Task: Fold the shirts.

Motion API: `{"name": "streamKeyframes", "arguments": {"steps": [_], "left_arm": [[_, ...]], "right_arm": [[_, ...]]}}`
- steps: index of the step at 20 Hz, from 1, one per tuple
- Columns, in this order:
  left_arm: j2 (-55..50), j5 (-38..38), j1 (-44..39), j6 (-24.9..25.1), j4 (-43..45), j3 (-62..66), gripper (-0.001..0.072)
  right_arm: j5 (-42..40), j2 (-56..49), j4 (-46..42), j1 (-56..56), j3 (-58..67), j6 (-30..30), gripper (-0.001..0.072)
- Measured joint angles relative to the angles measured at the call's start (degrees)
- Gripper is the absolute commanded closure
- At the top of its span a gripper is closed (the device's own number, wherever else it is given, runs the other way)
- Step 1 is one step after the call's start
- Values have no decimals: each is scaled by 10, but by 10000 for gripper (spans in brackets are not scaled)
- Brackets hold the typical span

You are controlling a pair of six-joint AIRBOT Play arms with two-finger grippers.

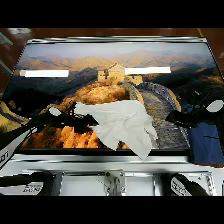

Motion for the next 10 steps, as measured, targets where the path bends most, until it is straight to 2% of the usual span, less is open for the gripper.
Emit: {"name": "streamKeyframes", "arguments": {"steps": [2, 3, 7, 10], "left_arm": [[-8, 15, -4, 8, -5, -1, 563], [-10, 17, -4, 14, -13, -1, 659], [-11, 7, -6, 56, -29, -1, 671], [-2, -12, 2, 82, -33, 1, 670]], "right_arm": [[-2, 0, -4, 0, 0, 0, 83], [-3, 0, -10, 0, -2, 0, 84], [-2, 0, -35, 0, -32, -1, 83], [-1, -5, -9, 0, -74, -18, 83]]}}
